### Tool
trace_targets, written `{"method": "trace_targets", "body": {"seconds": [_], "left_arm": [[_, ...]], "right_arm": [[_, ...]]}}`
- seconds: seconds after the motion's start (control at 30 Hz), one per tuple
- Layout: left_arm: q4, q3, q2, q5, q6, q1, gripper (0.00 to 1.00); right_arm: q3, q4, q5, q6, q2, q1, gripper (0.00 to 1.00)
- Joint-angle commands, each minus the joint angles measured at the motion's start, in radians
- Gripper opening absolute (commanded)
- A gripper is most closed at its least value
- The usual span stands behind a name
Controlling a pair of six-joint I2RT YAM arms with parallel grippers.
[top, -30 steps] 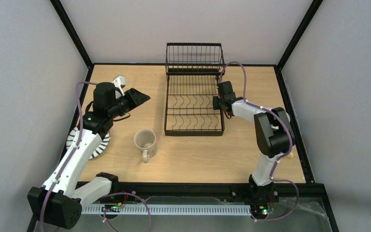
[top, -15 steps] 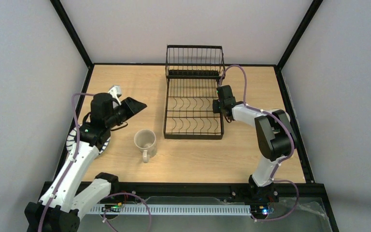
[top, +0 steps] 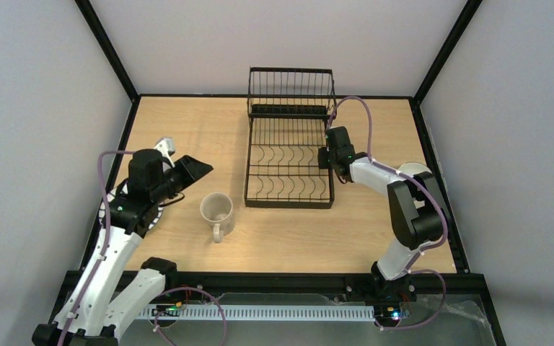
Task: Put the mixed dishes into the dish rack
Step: Move to the center of the board.
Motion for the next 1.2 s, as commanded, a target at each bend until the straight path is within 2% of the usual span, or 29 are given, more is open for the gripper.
{"method": "trace_targets", "body": {"seconds": [0.0, 0.63, 0.9, 1.17], "left_arm": [[-0.126, -0.005, -0.033, -0.013, 0.033, 0.007, 0.99], [-0.467, -0.054, -0.26, -0.043, 0.111, 0.007, 0.99], [-0.483, -0.157, -0.409, -0.041, 0.089, 0.007, 0.99], [-0.409, -0.213, -0.351, -0.075, 0.095, 0.007, 0.99]], "right_arm": [[0.0, -0.038, 0.019, 0.014, -0.069, 0.005, 0.77], [-0.034, -0.147, 0.015, 0.047, -0.307, 0.03, 0.79], [-0.049, -0.146, -0.008, 0.048, -0.318, 0.033, 0.79], [-0.032, -0.157, -0.016, 0.047, -0.314, 0.054, 0.79]]}}
